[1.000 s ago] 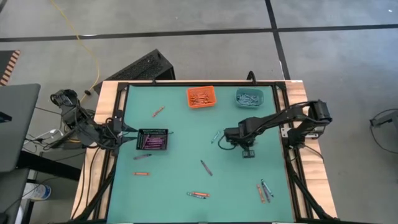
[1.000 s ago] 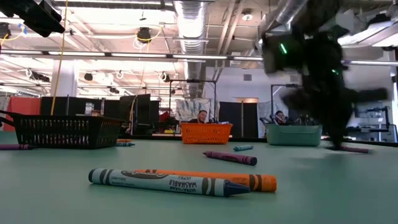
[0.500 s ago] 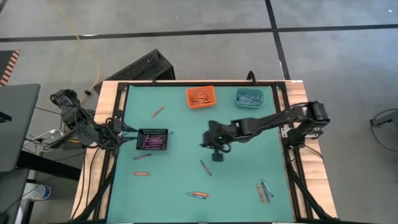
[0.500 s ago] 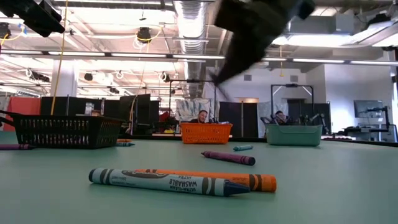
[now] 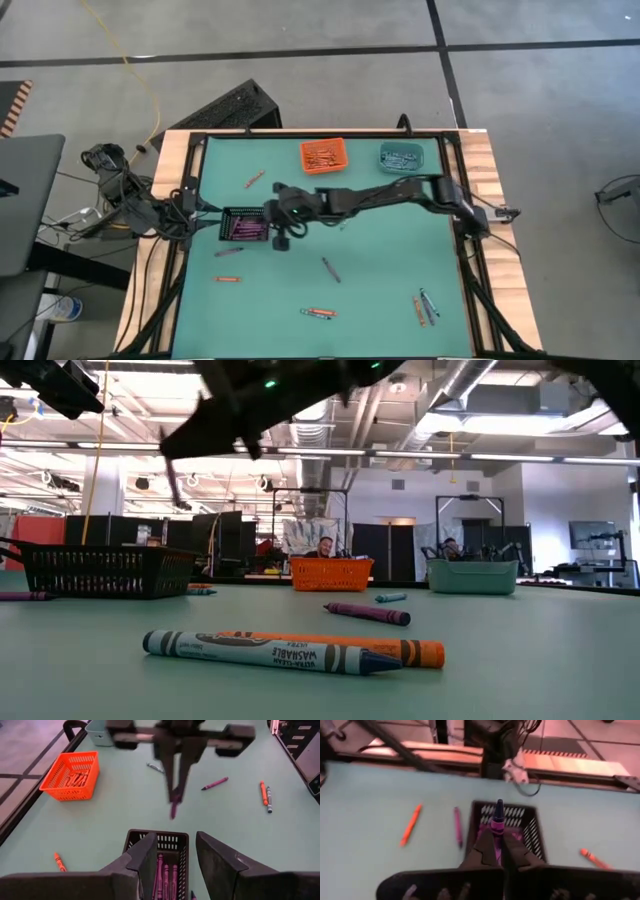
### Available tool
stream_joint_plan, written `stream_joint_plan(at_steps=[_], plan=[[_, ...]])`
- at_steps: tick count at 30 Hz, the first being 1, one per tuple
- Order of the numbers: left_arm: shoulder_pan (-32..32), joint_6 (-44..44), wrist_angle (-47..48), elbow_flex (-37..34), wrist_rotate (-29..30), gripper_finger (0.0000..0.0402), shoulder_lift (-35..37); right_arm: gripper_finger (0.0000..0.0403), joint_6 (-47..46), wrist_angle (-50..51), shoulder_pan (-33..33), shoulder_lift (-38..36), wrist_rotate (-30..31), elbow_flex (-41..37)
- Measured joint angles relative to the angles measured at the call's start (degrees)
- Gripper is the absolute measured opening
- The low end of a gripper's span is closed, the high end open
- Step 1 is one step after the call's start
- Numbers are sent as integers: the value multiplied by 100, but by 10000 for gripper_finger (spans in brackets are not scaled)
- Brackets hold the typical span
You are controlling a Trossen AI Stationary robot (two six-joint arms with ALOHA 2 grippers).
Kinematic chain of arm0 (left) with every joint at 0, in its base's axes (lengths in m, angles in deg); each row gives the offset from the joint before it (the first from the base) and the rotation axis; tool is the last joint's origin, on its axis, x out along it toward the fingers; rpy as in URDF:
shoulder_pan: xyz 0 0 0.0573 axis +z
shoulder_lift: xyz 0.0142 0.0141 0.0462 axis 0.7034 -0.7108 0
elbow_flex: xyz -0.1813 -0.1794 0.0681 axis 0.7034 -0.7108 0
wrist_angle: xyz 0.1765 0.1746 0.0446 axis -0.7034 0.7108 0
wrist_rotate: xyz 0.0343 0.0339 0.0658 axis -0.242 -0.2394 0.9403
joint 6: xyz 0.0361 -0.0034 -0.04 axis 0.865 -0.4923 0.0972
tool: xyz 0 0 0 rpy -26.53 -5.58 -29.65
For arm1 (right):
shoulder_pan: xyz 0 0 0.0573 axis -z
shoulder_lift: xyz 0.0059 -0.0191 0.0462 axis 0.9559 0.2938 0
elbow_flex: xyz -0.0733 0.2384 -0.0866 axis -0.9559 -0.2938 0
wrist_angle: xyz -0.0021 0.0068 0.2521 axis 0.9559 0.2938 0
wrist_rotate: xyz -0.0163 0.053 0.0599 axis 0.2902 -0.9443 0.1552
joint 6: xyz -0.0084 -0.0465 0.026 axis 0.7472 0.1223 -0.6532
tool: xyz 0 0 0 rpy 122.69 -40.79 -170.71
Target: Sort crayons
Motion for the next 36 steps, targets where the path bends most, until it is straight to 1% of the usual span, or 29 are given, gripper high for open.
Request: stream_joint_plan(at_steps=[2, 4, 6, 8, 12, 18, 21, 25, 28, 32, 36], plan=[[0, 0, 0, 0, 1, 125, 0, 3, -5, 28, 77, 313, -127, 400], [0, 0, 1, 0, 0, 125, 0, 4, -72, 32, 162, 605, -403, 728], [0, 0, -1, 0, 2, 125, 0, 7, -143, 39, 204, 851, -704, 981], [2, 0, 0, 0, 0, 125, 0, 12, -217, 52, 207, 1050, -839, 1168], [1, 0, -2, 2, 2, 125, 0, 33, -234, 68, 224, 1278, -858, 1373], [0, 0, -1, 2, 0, 125, 0, 77, -354, 64, 337, 1282, -859, 1388], [1, 0, -1, 1, 0, 125, 0, 95, -432, 257, 391, 1215, -871, 1389], [0, 0, -3, 2, 2, 125, 0, 111, -306, 1202, 415, 823, -875, 1385], [1, 0, -2, 2, 2, 125, 0, 113, -175, 2300, 388, 405, -879, 1390], [0, 0, -1, 0, 0, 125, 0, 112, -172, 4013, 243, -157, -880, 1390], [0, 0, 0, 2, 1, 125, 0, 111, -364, 5791, -120, -582, -879, 1367]])
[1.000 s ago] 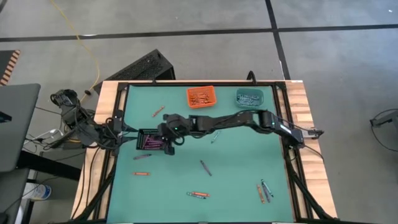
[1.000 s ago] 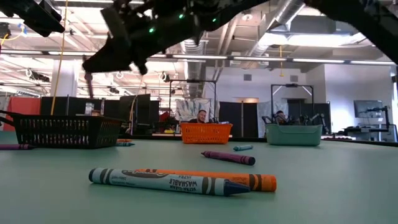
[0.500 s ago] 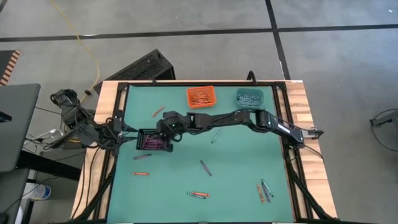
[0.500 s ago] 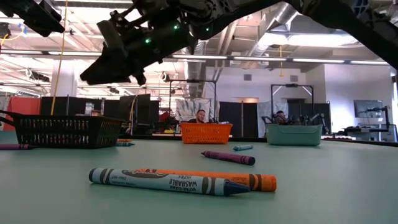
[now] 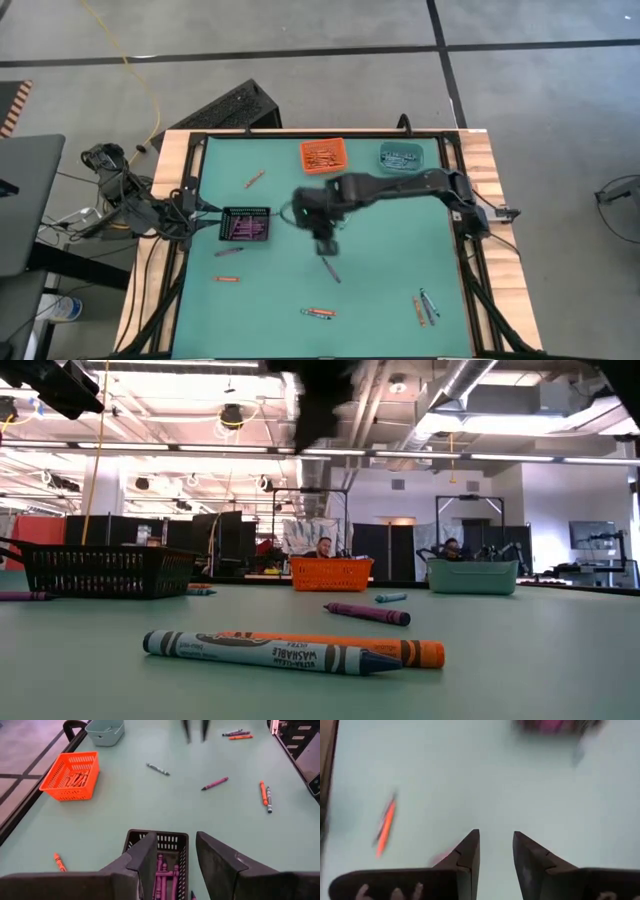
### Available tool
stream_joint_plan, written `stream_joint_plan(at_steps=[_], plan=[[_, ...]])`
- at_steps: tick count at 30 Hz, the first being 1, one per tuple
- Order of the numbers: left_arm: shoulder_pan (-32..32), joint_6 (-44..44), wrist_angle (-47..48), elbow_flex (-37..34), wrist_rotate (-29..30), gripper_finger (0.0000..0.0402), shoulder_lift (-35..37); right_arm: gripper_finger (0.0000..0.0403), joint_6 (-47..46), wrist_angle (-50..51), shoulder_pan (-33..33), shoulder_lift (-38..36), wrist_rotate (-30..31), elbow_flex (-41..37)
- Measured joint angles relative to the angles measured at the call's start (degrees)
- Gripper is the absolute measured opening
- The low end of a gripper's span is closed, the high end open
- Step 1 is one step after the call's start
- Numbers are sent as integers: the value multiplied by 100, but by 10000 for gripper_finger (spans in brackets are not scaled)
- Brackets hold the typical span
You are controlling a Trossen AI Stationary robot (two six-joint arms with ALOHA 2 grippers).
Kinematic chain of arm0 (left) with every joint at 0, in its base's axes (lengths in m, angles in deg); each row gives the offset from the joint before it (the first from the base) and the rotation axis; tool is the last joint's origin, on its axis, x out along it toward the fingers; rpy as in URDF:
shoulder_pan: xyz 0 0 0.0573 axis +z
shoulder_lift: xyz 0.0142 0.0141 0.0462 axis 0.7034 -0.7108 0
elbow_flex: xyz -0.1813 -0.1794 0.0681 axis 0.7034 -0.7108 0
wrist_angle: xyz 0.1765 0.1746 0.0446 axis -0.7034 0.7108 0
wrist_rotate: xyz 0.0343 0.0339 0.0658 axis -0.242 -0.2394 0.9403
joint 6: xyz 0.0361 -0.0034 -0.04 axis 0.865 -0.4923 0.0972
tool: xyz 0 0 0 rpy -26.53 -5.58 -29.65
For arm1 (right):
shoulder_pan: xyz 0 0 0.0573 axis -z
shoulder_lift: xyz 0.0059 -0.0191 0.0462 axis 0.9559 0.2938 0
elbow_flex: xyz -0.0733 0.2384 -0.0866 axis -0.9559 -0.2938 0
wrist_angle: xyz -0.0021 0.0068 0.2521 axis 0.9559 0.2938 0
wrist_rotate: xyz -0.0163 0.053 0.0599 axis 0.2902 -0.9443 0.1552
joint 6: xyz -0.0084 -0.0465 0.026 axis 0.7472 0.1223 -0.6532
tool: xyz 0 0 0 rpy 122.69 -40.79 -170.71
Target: Sort crayons
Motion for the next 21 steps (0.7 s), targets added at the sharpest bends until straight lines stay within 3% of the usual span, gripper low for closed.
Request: stream_joint_plan(at_steps=[4, 9, 12, 21], plan=[[2, 0, -3, 0, -1, 125, 0, 111, -413, 1100, -604, -181, 80, -268], [0, 0, -1, 0, -1, 125, 0, 111, -775, 878, -1592, -500, 604, -1258], [0, 0, -1, 0, 0, 125, 0, 111, -1390, 714, -2174, -729, 624, -1928], [1, 0, -1, 0, 0, 125, 0, 111, -6123, 525, -3782, -1618, 252, -3588]])
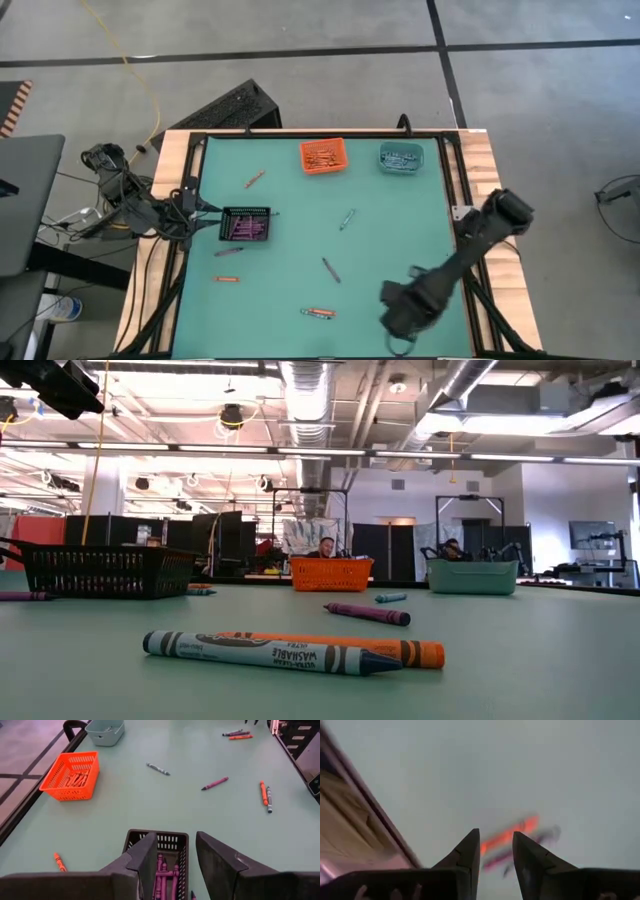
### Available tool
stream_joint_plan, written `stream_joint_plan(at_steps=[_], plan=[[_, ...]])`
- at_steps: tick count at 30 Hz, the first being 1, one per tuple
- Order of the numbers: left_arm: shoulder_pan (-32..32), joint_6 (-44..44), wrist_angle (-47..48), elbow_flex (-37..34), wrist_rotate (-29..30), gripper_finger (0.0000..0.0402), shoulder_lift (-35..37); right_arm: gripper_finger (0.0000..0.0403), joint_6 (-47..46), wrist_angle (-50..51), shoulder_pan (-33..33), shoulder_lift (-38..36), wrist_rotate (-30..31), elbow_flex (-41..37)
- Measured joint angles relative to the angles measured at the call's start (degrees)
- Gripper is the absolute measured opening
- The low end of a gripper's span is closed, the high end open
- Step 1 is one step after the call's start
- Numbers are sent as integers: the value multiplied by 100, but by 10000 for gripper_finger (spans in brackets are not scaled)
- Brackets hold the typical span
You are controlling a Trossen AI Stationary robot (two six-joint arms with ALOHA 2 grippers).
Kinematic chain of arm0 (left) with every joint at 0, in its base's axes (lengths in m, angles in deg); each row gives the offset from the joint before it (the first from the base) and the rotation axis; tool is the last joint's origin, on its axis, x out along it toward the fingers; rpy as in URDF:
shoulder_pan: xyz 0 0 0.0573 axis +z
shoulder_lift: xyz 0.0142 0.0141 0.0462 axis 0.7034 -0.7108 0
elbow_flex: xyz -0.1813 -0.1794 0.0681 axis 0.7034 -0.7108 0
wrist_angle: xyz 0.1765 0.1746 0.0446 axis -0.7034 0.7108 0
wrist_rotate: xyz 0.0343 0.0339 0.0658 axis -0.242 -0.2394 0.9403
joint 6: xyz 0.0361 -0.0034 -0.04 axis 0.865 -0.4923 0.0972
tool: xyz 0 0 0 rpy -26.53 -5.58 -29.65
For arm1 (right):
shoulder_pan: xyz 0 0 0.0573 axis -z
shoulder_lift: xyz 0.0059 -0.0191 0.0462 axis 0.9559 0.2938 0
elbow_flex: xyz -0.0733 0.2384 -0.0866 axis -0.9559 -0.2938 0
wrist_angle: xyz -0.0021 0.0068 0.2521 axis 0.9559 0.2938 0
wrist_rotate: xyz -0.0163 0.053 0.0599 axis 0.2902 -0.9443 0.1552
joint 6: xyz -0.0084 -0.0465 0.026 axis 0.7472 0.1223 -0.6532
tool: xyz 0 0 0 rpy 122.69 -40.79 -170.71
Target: Sort crayons
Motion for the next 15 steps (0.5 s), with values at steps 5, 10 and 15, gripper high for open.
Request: stream_joint_plan(at_steps=[5, 10, 15], plan=[[0, 0, 0, 0, -1, 125, 0, 111, -1963, -402, -568, -366, -432, -1011], [1, 0, 0, 0, -1, 125, 0, 111, -3134, -1282, -818, -759, -517, -1840], [1, 0, 2, 0, -1, 125, 0, 111, -4058, -1539, -818, -919, -536, -2046]])
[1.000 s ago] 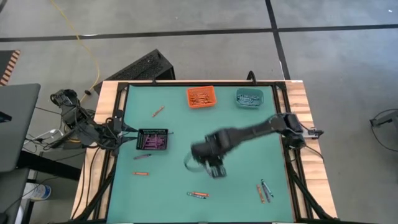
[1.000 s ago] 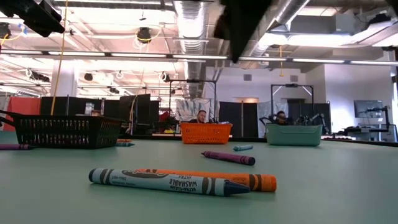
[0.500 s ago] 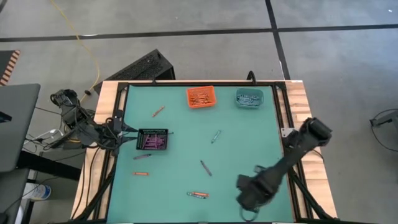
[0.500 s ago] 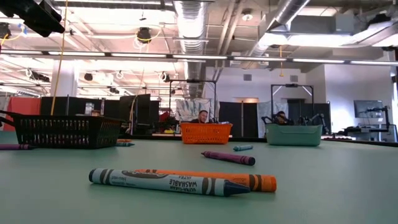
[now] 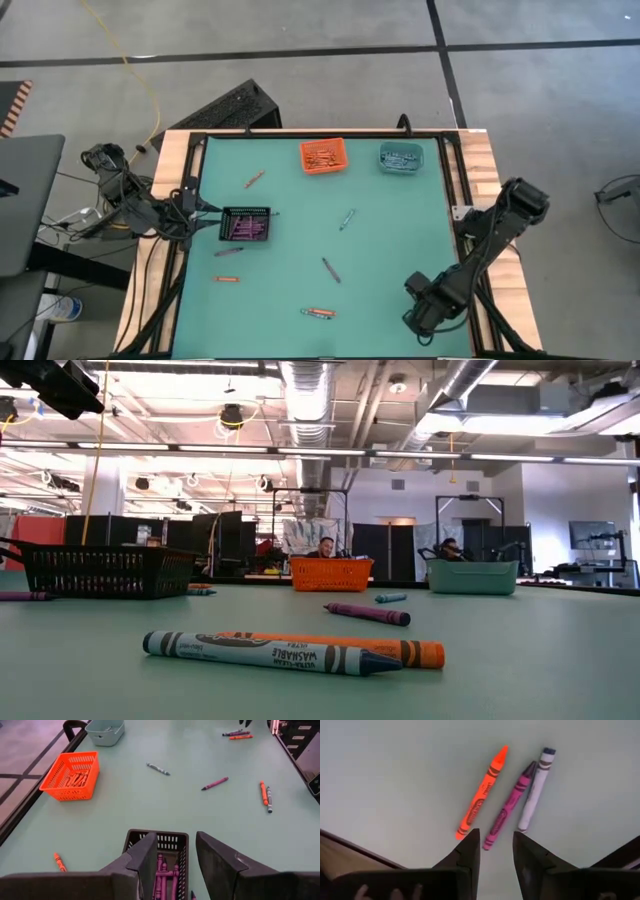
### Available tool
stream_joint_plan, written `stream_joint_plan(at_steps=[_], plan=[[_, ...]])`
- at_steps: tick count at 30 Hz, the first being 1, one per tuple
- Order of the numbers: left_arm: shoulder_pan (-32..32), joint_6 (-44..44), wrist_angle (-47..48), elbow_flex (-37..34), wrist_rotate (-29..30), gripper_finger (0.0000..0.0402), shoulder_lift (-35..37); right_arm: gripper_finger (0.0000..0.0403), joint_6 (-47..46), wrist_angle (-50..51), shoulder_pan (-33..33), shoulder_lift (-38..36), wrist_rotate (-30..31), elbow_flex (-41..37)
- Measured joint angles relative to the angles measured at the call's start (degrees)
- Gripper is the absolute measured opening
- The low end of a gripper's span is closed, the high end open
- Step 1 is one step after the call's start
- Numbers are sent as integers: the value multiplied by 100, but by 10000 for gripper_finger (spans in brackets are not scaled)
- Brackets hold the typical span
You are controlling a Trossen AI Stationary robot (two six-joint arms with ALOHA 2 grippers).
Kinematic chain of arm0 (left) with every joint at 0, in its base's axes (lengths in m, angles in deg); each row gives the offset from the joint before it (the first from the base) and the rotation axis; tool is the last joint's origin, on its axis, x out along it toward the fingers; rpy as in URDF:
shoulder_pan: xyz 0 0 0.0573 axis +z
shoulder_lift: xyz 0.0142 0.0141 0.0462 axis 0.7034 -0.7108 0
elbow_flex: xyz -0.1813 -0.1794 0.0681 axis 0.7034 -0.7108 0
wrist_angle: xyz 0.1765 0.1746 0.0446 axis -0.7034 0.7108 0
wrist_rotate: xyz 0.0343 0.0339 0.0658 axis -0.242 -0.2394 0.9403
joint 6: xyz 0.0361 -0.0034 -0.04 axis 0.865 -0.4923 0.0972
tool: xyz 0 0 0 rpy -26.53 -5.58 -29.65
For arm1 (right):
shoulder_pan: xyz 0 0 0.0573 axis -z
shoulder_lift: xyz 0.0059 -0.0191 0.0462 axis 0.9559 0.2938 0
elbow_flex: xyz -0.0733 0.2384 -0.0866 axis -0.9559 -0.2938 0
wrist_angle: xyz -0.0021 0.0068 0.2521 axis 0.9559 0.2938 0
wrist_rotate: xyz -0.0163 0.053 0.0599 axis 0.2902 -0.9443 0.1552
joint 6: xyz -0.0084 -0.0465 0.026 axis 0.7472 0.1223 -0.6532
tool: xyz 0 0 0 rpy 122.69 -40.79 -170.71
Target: Sort crayons
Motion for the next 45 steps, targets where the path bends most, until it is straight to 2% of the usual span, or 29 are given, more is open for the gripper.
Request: stream_joint_plan(at_steps=[6, 15, 21, 36, 45], plan=[[-2, 0, 0, 0, 0, 125, 0, 111, -816, -15, 60, 19, 0, 4], [-2, 0, 0, 0, 2, 125, 2, 111, -611, -136, 29, 317, -42, 4], [-1, 0, 0, 0, 0, 125, 1, 111, -447, -803, 34, 333, 112, 7], [0, 0, -1, 0, 0, 125, 0, 111, -444, -588, 225, 449, 149, -6], [-2, 0, -1, 0, 0, 125, 0, 111, -355, -1115, 261, 438, 195, -505]])
